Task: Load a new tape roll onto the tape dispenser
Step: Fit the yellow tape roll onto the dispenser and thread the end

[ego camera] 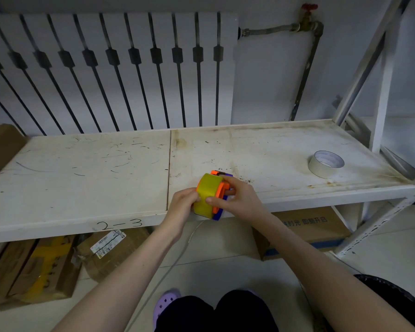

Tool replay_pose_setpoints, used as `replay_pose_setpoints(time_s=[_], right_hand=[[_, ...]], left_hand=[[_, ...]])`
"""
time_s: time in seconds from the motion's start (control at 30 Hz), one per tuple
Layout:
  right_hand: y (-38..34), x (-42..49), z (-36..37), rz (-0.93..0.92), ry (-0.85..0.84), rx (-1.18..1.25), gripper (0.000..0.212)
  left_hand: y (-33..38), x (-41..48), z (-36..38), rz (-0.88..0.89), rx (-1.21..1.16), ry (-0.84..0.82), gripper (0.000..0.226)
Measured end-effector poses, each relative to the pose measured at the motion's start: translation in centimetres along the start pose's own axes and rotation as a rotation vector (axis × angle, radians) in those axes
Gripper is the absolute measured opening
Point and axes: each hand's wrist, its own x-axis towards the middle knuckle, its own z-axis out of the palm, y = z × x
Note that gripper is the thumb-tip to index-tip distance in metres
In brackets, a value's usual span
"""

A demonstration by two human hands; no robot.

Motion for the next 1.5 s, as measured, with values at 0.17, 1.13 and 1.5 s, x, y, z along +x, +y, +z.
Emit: replay_pose_setpoints(time_s=[0.17, 1.13, 1.5], right_hand=[[-0.2, -0.3, 0.2, -0.04, -0.007, -0.119, 0.079], [0.7, 0.2, -0.2, -0.367, 0.086, -0.165, 0.071], [0.7, 0.0, 0.2, -0.264, 0.092, -0.022, 0.065]], left_hand=[[-0.3, 0.0, -0.1, -0.02, -0.016, -0.017, 0.025], [0.1, 0.3, -0.4, -0.007, -0.007, -0.051, 0.021], [2.1, 0.9, 1.2, -0.188, -0.068, 0.096, 0.018]])
